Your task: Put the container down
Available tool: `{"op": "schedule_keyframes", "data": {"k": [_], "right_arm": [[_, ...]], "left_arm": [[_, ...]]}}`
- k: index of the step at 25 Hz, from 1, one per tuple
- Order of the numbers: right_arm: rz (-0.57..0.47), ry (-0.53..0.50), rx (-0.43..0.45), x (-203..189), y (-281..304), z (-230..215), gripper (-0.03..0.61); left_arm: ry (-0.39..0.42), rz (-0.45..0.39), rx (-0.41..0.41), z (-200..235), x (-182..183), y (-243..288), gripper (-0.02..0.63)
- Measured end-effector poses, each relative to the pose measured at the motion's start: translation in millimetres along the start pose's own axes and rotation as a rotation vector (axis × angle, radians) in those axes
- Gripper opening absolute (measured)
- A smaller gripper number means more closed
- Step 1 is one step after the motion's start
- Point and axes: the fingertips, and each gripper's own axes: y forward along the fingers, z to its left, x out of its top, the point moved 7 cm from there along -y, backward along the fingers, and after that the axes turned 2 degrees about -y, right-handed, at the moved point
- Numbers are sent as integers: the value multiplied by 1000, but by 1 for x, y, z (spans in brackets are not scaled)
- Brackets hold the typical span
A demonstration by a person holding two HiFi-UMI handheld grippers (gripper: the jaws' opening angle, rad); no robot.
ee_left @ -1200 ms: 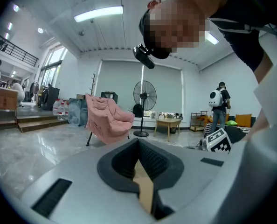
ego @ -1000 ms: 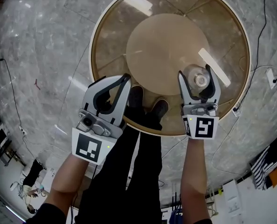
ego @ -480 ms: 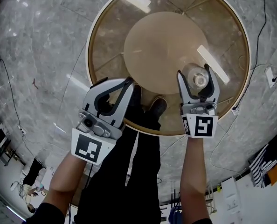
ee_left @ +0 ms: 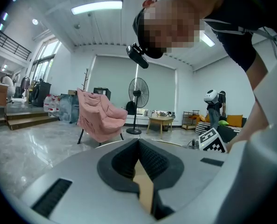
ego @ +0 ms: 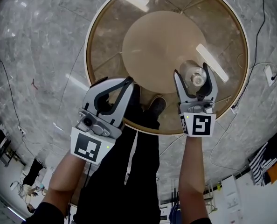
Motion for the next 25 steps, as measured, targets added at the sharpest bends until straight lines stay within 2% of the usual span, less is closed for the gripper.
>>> {"op": "schedule_keyframes", "data": {"k": [16,19,23,25], "right_arm": [[-34,38,-17,27,-30,-3,357],[-44,37,-16,40,-40,-2,357],[-46,33,-12,58,-56,-3,356],[-47,31,-13,68,-63,-3,356]], "left_arm": [[-40,30,7,-6,3,-2,25],[-45,26,20,-7,13,-5,25],[-3,30,1,-16,31,-10,25],[-20,24,16,-15,39,-12,25]]}}
